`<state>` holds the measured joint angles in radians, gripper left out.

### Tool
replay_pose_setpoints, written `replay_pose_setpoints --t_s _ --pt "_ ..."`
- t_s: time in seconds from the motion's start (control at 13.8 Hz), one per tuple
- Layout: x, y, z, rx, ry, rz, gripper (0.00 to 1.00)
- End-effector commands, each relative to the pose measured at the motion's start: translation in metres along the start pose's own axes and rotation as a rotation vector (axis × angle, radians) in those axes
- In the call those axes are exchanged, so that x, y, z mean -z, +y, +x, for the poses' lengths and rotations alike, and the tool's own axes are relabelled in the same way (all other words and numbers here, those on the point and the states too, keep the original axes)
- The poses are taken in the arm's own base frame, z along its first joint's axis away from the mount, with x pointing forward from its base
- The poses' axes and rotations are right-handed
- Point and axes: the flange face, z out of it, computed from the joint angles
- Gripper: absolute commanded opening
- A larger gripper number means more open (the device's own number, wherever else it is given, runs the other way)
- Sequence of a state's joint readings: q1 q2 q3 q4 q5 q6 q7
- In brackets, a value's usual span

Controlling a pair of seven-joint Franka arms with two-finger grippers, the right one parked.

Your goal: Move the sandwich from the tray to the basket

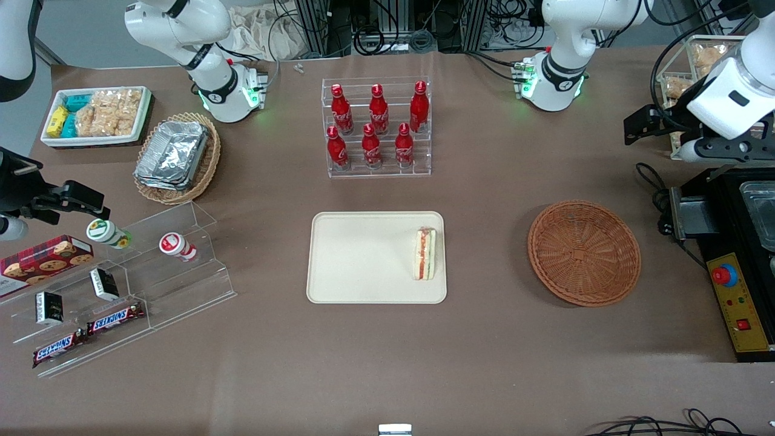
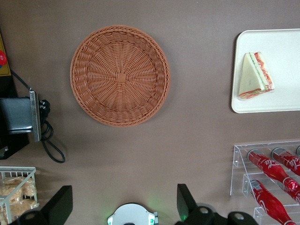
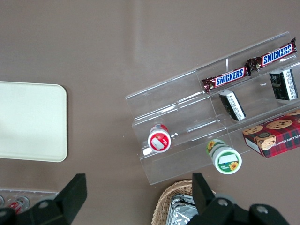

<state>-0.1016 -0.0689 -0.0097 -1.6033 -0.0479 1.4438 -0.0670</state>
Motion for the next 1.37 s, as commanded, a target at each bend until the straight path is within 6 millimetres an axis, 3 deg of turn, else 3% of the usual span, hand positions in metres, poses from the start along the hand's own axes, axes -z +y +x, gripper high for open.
replay_pose_setpoints --t_s 0.0,0.14,0.36,0.65,0.87,1.08,1.3 --pt "0.005 0.003 0.004 0.012 0.006 0.003 1.00" --pt "-0.003 0.015 0.009 0.012 0.004 0.009 1.00" --pt "-0.044 0.111 0.029 0.029 0.017 0.029 1.00" --pt "-0.131 0.239 0.050 0.066 0.096 0.003 1.00" --pt "-0.232 0.314 0.056 0.086 0.120 0.004 1.00" --pt "-0.317 0.346 0.068 0.124 0.159 0.007 1.00" --pt "-0.371 0.351 0.080 0.154 0.200 -0.002 1.00"
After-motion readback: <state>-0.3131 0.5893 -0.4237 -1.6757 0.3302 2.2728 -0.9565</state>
